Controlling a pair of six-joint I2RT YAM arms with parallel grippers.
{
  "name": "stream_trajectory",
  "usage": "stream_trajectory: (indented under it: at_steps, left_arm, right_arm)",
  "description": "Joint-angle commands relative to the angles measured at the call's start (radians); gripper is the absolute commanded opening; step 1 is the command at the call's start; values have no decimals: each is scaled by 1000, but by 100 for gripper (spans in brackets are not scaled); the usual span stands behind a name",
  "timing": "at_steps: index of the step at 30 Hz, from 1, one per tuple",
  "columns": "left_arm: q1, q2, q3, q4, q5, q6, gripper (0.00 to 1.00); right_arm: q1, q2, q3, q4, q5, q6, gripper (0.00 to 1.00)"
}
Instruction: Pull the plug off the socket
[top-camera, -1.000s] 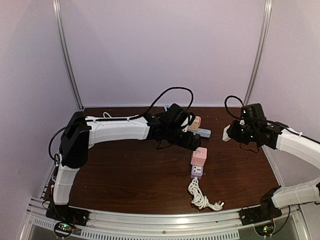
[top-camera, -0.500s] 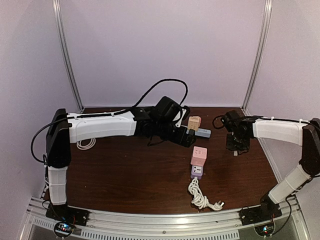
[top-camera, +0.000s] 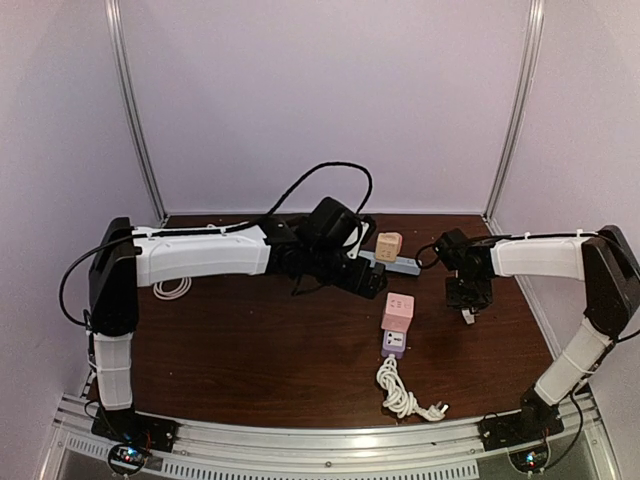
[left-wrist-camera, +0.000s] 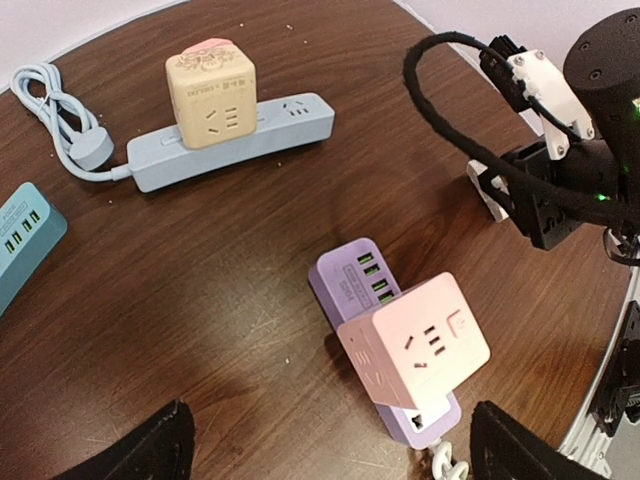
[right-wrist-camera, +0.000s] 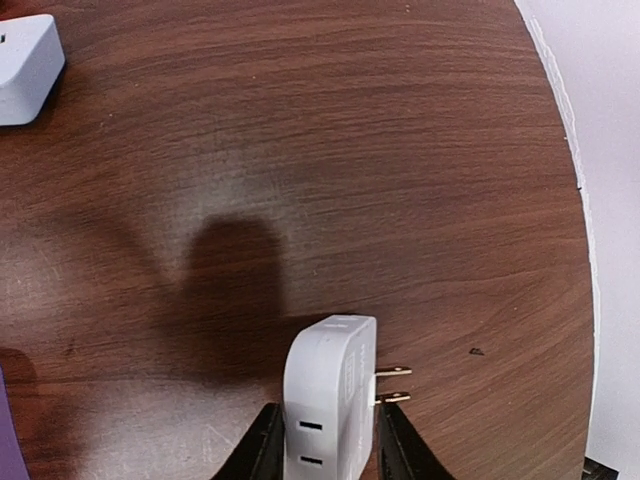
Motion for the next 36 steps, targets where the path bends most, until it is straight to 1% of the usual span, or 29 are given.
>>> stream_trajectory:
  at_steps: [1,10,14,16,18,21,28,32,36]
  left_arm:
    - [-3,-31,-15,24,-11,-8,98]
    - [-7,-14,-18,31,-5,-18,98]
    - [-22,16,18,28,-21,-31,98]
    - [-36,48,62,2,-48,-42,98]
    - [-53,80,113,-36,-82,-47,98]
    - [-77,111,157,-70,-132,-55,98]
    - [-81,118,152,-70,-146,-75,98]
    - [-82,113,145,-82,-164,-80,98]
    - [-82,89,111,-82,-194,-81,98]
  right_arm:
    - [0,8,-21,52,-45,-6,36]
    - [1,-71,-49,131,-179,14,50]
    - [0,-133,-72,177,-220,39,58]
    - [-2,-159,-81,196,-239,53,61]
    - [-1,-182,-94,226,-284,67,62]
    - [-1,-205,-131,301,-404,98,61]
    - [17,-199,-240,477,-589,179,57]
    - [40,-188,-260,514,-603,217,54]
    - [58,-242,-257,478,-547,227,56]
